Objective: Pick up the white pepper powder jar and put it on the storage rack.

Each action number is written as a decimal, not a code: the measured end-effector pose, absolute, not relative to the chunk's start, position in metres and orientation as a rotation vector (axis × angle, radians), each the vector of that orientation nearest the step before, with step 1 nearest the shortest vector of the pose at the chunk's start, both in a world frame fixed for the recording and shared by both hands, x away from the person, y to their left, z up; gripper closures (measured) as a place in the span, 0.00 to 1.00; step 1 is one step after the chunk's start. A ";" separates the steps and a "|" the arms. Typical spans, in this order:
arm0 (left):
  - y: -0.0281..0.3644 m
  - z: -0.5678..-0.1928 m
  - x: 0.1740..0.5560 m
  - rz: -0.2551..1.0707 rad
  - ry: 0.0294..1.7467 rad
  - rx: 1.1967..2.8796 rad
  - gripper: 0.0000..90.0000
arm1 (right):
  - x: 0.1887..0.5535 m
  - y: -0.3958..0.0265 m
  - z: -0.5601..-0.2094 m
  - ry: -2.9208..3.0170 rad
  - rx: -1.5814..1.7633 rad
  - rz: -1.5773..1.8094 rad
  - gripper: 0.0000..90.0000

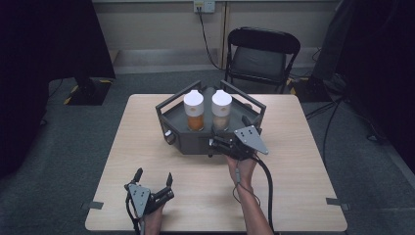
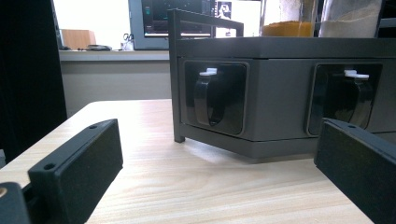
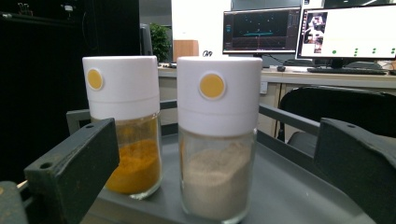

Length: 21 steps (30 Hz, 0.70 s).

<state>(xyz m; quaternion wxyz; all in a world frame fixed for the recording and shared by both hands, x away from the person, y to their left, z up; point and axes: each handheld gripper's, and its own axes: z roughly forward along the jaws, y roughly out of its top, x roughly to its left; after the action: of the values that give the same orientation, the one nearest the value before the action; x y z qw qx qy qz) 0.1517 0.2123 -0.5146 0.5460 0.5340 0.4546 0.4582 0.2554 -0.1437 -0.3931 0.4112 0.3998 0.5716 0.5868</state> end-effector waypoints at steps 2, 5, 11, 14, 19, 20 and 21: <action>0.212 -0.515 0.152 1.087 1.078 1.266 0.01 | 0.252 -0.146 -0.395 1.434 1.005 1.478 0.00; 0.212 -0.515 0.152 1.087 1.077 1.266 0.01 | 0.246 -0.148 -0.399 1.427 1.004 1.482 0.00; 0.212 -0.515 0.152 1.087 1.077 1.266 0.01 | 0.237 -0.153 -0.404 1.428 1.002 1.477 0.00; 0.212 -0.515 0.152 1.087 1.077 1.266 0.01 | 0.232 -0.155 -0.407 1.421 0.997 1.474 0.00; 0.212 -0.515 0.152 1.088 1.078 1.266 0.01 | 0.226 -0.159 -0.407 1.450 1.002 1.459 0.00; 0.212 -0.515 0.152 1.088 1.078 1.266 0.01 | 0.224 -0.159 -0.409 1.441 0.994 1.466 0.00; 0.212 -0.515 0.152 1.088 1.078 1.266 0.01 | 0.222 -0.159 -0.411 1.434 0.993 1.463 0.00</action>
<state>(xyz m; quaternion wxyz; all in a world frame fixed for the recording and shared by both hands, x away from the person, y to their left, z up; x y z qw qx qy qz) 0.1517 0.2121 -0.5146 0.5455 0.5339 0.4547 0.4589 0.2223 -0.1591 -0.4105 0.4191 0.3960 0.5718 0.5835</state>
